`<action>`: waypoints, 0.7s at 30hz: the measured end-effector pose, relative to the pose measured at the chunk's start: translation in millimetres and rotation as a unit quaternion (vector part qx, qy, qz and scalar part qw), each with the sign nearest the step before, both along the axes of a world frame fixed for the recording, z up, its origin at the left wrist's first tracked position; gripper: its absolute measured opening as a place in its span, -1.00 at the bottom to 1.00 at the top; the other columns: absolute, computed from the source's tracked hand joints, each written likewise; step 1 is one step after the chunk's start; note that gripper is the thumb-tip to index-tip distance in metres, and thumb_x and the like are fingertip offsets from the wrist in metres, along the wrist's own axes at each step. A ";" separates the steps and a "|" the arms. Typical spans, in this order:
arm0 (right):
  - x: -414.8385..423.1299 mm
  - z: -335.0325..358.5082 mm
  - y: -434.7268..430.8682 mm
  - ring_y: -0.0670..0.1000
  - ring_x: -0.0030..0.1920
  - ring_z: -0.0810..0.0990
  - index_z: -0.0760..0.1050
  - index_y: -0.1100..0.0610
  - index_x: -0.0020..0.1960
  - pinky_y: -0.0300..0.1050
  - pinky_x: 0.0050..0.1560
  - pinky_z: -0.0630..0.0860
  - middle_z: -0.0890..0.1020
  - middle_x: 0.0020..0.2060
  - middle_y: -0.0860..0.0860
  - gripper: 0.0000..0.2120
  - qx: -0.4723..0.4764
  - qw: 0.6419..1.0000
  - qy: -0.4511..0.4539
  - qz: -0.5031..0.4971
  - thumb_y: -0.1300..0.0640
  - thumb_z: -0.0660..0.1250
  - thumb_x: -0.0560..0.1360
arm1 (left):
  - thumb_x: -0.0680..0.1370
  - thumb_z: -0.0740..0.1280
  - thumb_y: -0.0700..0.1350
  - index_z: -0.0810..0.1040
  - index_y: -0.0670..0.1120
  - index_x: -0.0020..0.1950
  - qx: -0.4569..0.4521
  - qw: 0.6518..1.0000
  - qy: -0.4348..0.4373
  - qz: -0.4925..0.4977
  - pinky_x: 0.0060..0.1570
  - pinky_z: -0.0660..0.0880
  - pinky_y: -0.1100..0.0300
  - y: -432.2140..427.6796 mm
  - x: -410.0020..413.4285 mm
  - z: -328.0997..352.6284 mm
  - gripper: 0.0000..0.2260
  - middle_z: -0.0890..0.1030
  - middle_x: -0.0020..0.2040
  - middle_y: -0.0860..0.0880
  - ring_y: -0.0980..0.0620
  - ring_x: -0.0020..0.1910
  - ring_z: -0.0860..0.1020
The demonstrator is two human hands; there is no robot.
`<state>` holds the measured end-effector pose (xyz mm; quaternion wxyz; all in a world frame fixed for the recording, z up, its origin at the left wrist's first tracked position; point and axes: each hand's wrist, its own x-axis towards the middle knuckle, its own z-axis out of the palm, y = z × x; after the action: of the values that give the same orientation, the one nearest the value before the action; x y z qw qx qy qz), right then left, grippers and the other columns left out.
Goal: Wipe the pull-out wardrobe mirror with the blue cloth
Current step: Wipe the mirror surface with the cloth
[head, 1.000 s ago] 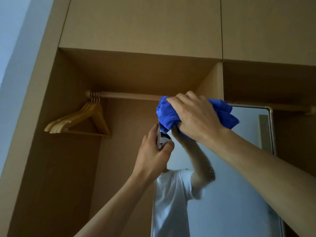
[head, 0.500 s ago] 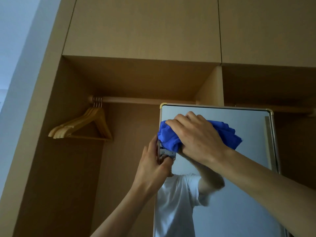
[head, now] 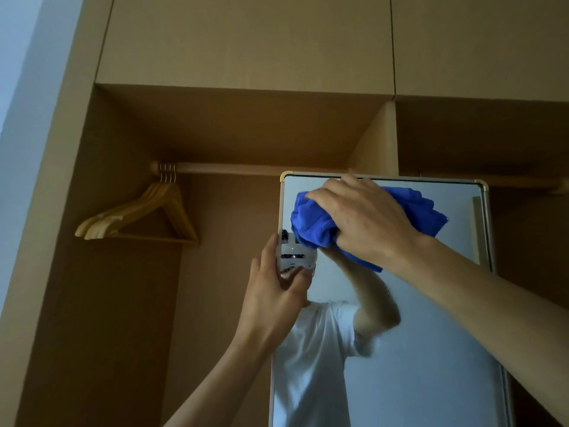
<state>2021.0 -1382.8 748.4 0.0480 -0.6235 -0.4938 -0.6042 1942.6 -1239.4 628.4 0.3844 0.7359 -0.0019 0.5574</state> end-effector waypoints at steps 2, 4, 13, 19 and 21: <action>1.3 -13.2 -3.2 0.09 0.01 0.52 0.51 0.09 0.18 0.01 0.03 0.45 0.61 0.03 0.02 -0.65 -0.019 1.000 0.009 0.002 0.28 0.34 0.41 | 0.58 0.38 -0.02 0.15 0.17 0.61 -0.005 1.000 0.001 0.008 -0.29 0.34 0.67 -5.1 0.7 -1.4 -0.34 0.38 0.25 0.07 0.64 -0.04 0.37; 2.6 -22.9 -6.0 0.08 0.01 0.53 0.50 0.09 0.20 0.00 0.04 0.47 0.61 0.06 0.02 -0.67 -0.030 0.999 0.016 0.002 0.23 0.38 0.44 | 0.59 0.38 -0.02 0.13 0.14 0.62 -0.011 1.000 -0.002 0.012 -0.31 0.31 0.70 -11.3 1.1 -1.9 -0.34 0.36 0.26 0.05 0.70 -0.08 0.34; 12.1 34.3 -27.2 0.12 0.15 0.49 0.40 0.07 0.42 -0.01 0.09 0.41 0.57 0.18 0.02 -0.46 0.063 0.998 0.018 -0.012 0.28 0.35 0.46 | 0.57 0.38 0.09 0.05 0.20 0.62 -0.019 0.998 0.030 0.056 0.09 0.29 0.38 -24.6 -1.7 0.6 -0.28 0.28 0.28 0.14 0.35 0.17 0.36; 17.0 30.5 -31.4 0.11 0.13 0.50 0.42 0.07 0.37 0.05 0.15 0.43 0.58 0.15 0.01 -0.51 0.032 0.999 0.026 -0.002 0.27 0.35 0.45 | 0.55 0.32 0.23 0.09 0.16 0.58 -0.041 0.990 0.048 0.125 0.14 0.32 0.12 -29.2 10.4 11.3 -0.32 0.28 0.17 0.13 0.04 0.24 0.39; 20.9 19.5 -32.7 0.11 0.13 0.51 0.44 0.08 0.33 0.01 0.17 0.41 0.59 0.13 0.01 -0.53 0.021 1.000 0.023 0.003 0.29 0.34 0.44 | 0.54 0.29 0.27 0.10 0.11 0.58 -0.049 0.987 0.052 0.144 0.18 0.37 0.07 -32.7 15.1 13.8 -0.31 0.32 0.22 0.06 -0.03 0.26 0.42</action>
<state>2042.0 -1415.5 767.9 0.0740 -0.6350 -0.4817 -0.5994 1957.7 -1272.0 642.2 0.3355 0.7370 0.1511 0.5670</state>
